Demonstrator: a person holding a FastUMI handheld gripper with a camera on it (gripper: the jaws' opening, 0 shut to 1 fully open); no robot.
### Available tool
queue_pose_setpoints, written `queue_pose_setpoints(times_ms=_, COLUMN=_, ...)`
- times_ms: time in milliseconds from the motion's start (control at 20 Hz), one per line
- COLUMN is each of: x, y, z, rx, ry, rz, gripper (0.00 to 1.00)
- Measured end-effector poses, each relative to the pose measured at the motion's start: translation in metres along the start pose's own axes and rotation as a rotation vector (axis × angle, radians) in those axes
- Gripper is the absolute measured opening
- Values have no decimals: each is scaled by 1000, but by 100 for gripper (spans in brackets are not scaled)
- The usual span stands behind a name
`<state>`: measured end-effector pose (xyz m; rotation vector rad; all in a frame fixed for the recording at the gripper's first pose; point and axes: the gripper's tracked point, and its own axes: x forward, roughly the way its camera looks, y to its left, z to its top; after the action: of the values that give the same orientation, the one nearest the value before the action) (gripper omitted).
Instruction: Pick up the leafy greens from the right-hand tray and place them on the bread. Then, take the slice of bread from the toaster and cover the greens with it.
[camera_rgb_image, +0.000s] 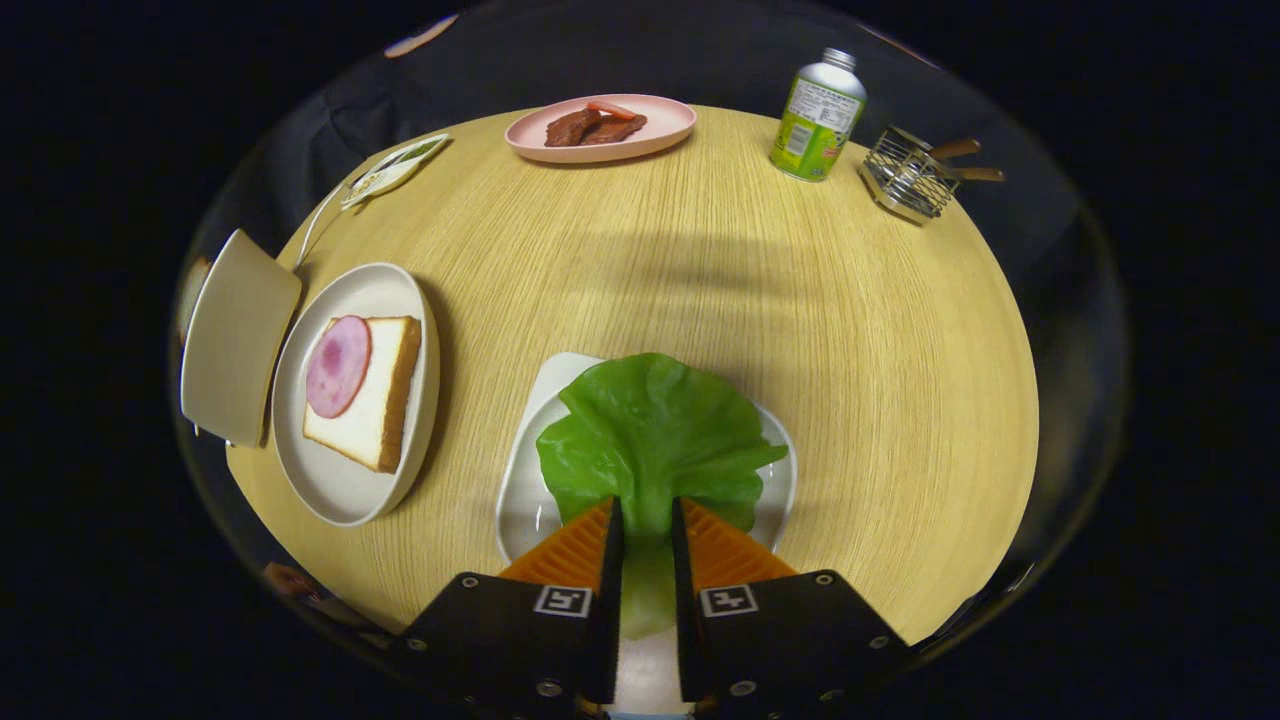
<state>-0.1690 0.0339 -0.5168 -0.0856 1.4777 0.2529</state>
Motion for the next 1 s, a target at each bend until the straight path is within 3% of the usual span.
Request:
queue_pose_setpoints(times_ms=200, x=-2, y=-3, z=1, rx=62, ry=-20, rz=18, gripper=4)
queue_pose_setpoints(times_ms=400, x=-22, y=6, z=13, rx=100, ry=-101, rz=48, gripper=3)
queue_pose_setpoints(times_ms=1000, x=-90, y=88, z=57, rx=-47, ry=-219, rz=146, gripper=3)
